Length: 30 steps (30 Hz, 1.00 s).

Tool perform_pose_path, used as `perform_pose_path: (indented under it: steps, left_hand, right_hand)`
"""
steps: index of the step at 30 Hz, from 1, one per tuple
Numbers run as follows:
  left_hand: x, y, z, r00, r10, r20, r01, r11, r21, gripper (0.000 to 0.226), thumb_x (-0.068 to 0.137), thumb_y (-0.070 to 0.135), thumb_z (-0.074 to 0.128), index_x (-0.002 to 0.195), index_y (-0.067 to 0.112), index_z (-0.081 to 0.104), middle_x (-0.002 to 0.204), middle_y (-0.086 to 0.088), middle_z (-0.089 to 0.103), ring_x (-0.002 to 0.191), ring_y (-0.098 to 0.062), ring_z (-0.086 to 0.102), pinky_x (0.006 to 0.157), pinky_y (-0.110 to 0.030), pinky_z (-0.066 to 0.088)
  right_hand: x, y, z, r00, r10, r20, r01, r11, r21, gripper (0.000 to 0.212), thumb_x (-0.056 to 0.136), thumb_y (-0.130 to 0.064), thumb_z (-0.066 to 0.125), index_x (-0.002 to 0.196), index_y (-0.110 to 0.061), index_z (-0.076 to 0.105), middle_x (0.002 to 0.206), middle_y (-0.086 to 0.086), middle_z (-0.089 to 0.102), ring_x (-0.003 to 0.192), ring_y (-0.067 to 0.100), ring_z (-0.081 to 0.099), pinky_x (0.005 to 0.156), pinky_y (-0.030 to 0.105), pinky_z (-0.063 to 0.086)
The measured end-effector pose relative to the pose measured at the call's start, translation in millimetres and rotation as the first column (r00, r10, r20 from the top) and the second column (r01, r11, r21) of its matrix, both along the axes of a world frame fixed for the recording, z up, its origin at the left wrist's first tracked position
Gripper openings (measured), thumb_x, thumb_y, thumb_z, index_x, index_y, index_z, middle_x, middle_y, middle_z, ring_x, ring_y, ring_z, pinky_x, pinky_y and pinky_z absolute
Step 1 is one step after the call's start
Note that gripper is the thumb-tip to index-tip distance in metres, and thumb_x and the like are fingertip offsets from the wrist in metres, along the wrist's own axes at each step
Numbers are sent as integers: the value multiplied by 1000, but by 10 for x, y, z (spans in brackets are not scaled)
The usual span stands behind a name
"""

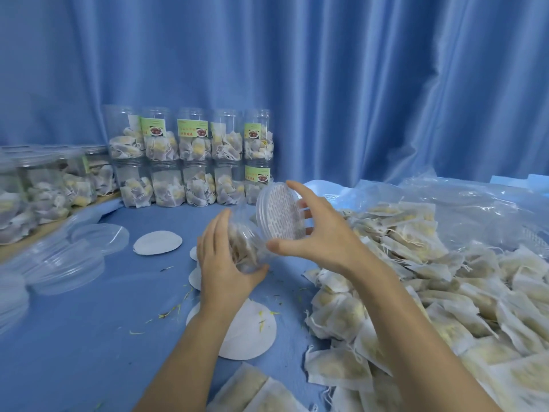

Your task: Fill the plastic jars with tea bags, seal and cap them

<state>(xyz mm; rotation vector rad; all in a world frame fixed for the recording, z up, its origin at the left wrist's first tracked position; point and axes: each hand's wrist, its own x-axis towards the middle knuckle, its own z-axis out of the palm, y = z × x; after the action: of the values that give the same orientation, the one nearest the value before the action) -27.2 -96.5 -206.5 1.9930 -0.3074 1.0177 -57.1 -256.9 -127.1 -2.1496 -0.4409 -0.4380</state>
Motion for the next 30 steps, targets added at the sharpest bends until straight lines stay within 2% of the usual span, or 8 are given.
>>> perform_pose_path:
  steps: [6,9,11,15,19,23,26,30]
  left_hand:
    - [-39,17,20,983,131,130,-151,976,160,99,48,28,85,136,10,45,140,-4,48,132,-33,38,106,-60,23]
    - [-31,45,-11,980,154,122,-176,966,190,107,43,21,87,139,24,39,145,5,42,137,-26,31,107,-57,18]
    - [-18,58,-29,985,131,109,-151,968,200,110,43,17,85,140,28,34,147,7,39,138,-24,29,108,-54,15]
    - [12,67,-61,988,105,111,-129,963,236,110,44,12,84,140,28,31,148,5,37,138,-19,29,110,-56,10]
    - [30,88,-83,988,78,137,-114,953,279,108,45,5,83,140,27,37,146,8,35,139,-18,28,110,-61,9]
    - [41,66,-70,966,81,245,-165,924,346,107,45,0,80,136,28,32,143,0,44,136,-20,27,109,-60,6]
    - [38,75,-64,964,115,241,-191,929,317,107,44,1,81,136,29,32,143,0,45,137,-21,32,109,-59,6]
    - [32,72,-68,967,150,206,-204,941,269,102,43,3,81,137,20,45,142,-2,46,134,-27,38,108,-62,7]
  right_hand:
    - [20,-59,-48,999,48,2,-48,998,-47,100,54,-34,86,139,-45,33,128,-8,43,120,10,45,103,38,42]
    - [25,-100,-69,995,86,51,-77,984,-164,102,56,-24,86,140,-42,33,136,-18,41,121,-6,38,103,13,33]
    - [34,-117,-69,992,107,72,-86,965,-249,102,55,-16,83,139,-45,31,134,-27,37,116,-16,32,90,-5,25]
    - [44,-107,-81,989,135,60,-109,942,-317,103,52,-7,77,131,-52,28,128,-35,33,115,-12,34,85,-2,31]
    - [61,-78,-128,1000,13,-1,-12,958,-286,93,50,-45,80,128,-45,29,114,-14,53,96,10,59,78,20,48]
    - [37,-60,-140,920,-153,-361,139,988,-64,98,44,-91,51,108,-17,49,86,7,68,55,20,70,63,37,59]
    - [59,-74,-173,945,-110,-307,100,994,-48,97,48,-86,58,124,-27,47,90,0,69,72,13,71,71,34,59]
    - [76,-150,-140,993,72,-90,-90,973,-214,103,56,-31,87,135,-54,27,128,-23,47,123,4,42,101,28,39]
